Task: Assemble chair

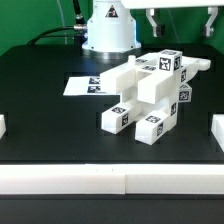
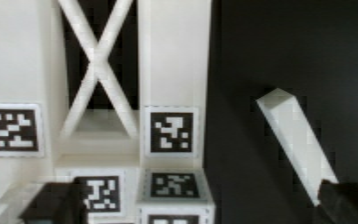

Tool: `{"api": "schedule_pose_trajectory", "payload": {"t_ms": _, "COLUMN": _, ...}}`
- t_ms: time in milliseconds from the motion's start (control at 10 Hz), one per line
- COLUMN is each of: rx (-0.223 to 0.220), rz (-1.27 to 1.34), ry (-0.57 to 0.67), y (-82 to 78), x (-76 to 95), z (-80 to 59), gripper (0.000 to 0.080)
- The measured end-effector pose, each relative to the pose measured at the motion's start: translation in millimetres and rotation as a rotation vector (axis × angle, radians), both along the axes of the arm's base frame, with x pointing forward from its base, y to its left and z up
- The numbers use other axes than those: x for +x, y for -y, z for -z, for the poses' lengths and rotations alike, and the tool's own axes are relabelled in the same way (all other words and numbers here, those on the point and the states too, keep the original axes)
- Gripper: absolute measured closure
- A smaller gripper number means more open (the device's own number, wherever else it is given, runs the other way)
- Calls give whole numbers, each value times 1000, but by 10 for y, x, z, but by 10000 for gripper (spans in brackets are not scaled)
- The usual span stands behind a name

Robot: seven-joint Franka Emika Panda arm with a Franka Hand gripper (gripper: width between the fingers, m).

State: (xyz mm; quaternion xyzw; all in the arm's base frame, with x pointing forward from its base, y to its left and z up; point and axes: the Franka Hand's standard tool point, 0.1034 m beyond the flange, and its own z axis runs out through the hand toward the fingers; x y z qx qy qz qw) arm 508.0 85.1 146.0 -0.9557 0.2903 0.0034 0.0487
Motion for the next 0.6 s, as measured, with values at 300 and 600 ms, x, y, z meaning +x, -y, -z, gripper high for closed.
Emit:
{"api": "schedule_pose_trajectory", "payload": {"t_ms": 300, "rx": -1, "rz": 0, "ry": -3, "y": 1, "x": -8, "z": 18, "gripper": 151}}
{"api": "schedule_pose_trajectory", "payload": {"t_ms": 600, "rx": 5, "rz": 35, "ry": -24, "y": -236, "x": -341, "z": 67, "gripper": 151}}
